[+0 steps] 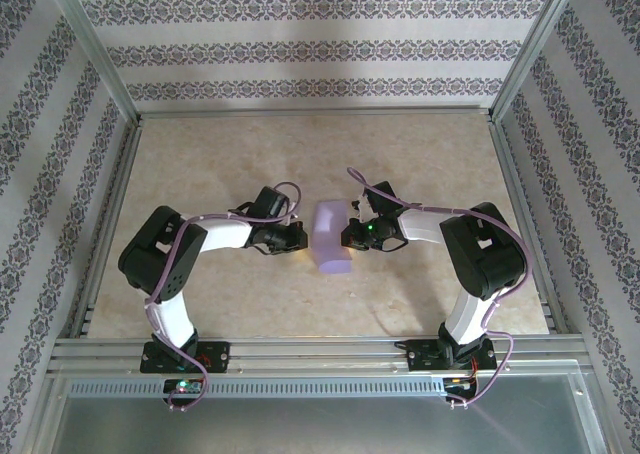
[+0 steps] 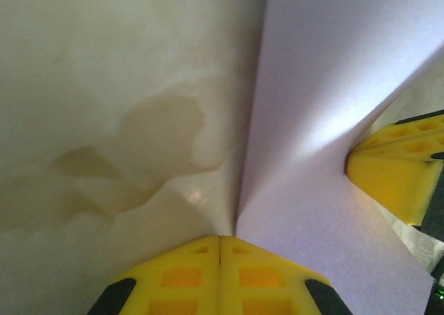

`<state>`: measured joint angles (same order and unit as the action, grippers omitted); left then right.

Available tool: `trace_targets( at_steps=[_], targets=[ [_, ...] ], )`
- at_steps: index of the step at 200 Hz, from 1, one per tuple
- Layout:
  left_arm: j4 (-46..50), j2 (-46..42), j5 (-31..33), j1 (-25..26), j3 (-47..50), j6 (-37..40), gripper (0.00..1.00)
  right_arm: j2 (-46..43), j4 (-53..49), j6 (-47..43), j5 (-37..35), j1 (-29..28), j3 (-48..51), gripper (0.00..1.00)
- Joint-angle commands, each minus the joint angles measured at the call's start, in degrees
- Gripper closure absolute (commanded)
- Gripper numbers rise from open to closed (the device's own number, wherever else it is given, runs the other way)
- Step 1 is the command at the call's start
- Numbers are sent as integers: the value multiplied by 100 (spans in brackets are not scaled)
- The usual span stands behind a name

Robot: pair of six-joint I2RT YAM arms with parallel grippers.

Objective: Fold a paper plane with a square sheet of paper (fold left side to right side)
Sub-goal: First fold the square sheet of paper in half at the center of the table.

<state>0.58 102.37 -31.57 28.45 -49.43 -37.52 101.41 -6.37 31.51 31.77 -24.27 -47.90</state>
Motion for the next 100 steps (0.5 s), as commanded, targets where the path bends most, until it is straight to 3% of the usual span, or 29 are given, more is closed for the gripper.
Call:
trace_targets(
  at_steps=[1,50,100],
  targets=[
    [512,-343,434,-128,79,183,100,338,-767,-101,-909,1,228,100],
    [-58,-623,372,158,-113,69,100,300,-779,-101,-909,-7,220,100],
    [-248,-1,133,488,-611,30,100,345,-788,-108,-923,-12,211,100]
  ],
)
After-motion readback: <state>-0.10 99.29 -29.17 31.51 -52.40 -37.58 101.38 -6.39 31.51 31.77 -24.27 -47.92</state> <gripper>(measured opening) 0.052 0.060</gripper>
